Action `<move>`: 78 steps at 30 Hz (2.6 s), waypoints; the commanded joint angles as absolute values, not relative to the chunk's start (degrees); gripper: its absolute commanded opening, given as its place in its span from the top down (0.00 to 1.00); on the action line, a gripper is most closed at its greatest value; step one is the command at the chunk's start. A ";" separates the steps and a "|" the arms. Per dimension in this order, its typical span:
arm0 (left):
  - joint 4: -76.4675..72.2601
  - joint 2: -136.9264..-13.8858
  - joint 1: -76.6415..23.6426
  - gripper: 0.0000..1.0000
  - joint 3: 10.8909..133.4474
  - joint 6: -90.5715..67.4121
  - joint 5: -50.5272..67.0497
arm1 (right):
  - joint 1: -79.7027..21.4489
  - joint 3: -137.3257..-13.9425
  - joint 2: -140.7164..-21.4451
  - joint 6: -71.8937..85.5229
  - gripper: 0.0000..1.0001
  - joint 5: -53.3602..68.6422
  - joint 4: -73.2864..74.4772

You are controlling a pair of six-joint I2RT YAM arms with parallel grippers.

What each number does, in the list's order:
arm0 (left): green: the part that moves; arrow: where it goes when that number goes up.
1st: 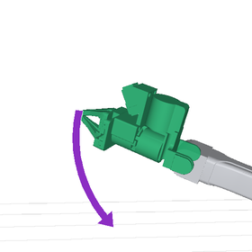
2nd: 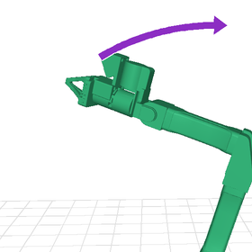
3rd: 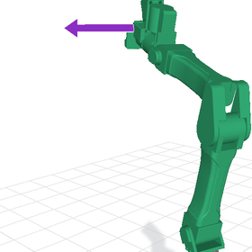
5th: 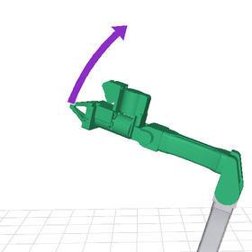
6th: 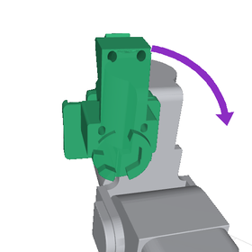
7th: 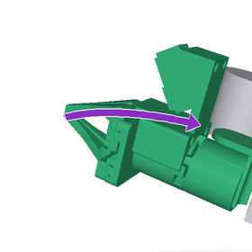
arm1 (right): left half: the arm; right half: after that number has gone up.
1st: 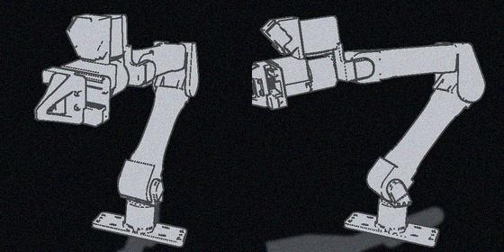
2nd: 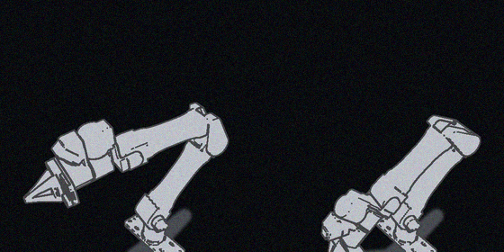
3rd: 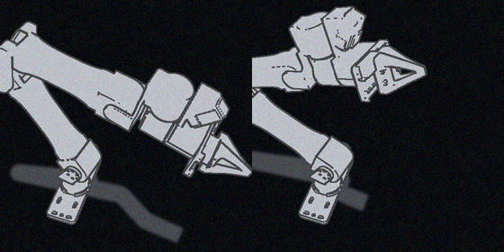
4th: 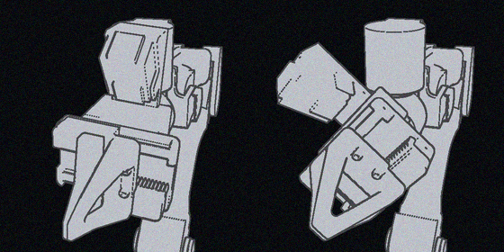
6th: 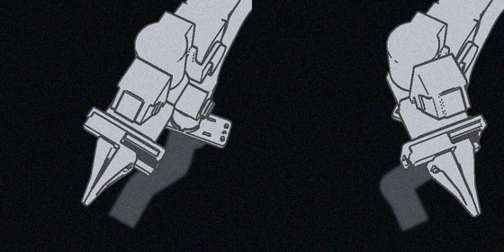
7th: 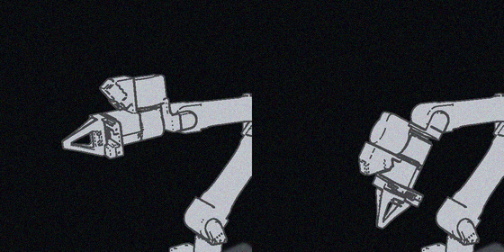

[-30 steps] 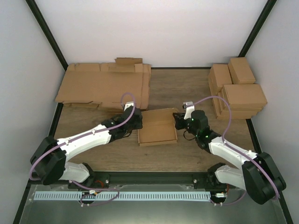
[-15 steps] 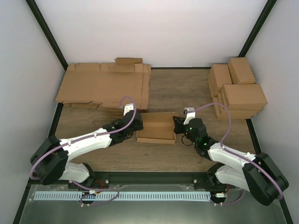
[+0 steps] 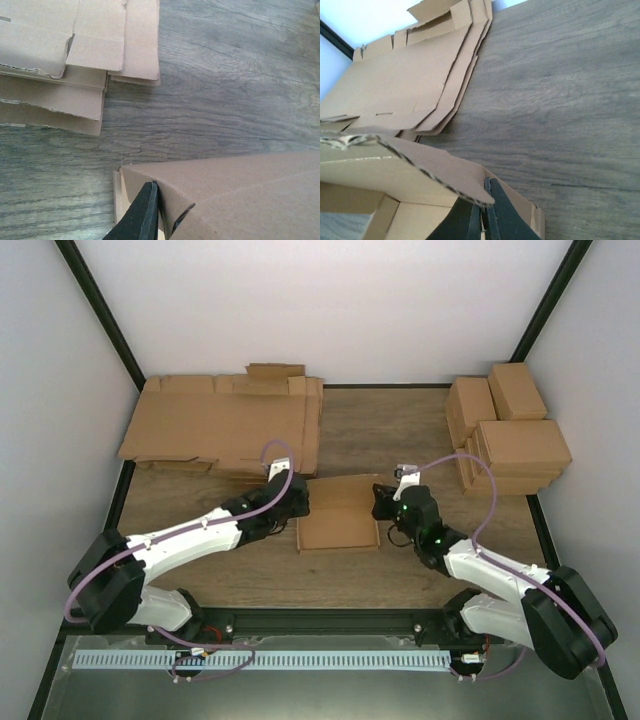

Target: Fold the paper box

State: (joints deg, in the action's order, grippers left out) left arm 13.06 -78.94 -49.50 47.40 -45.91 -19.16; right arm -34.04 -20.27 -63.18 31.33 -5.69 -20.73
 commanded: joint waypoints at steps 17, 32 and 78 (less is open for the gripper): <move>3.30 -78.57 -50.44 0.93 42.36 -50.37 -9.53 | -35.54 -14.66 -64.16 41.42 0.99 -8.91 -17.78; 24.91 -65.04 -50.46 0.00 45.41 -45.08 -8.12 | -35.65 -8.45 -59.24 33.03 0.99 -9.07 -23.56; 39.03 -91.25 -40.66 0.05 76.92 15.64 20.71 | -36.47 -7.23 -67.70 29.27 0.99 -3.96 -31.91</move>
State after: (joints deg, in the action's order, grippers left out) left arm 39.09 -92.14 -40.18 77.12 11.33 21.23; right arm -35.42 -8.82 -66.08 29.71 -5.54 -41.47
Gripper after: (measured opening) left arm 0.949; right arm 0.022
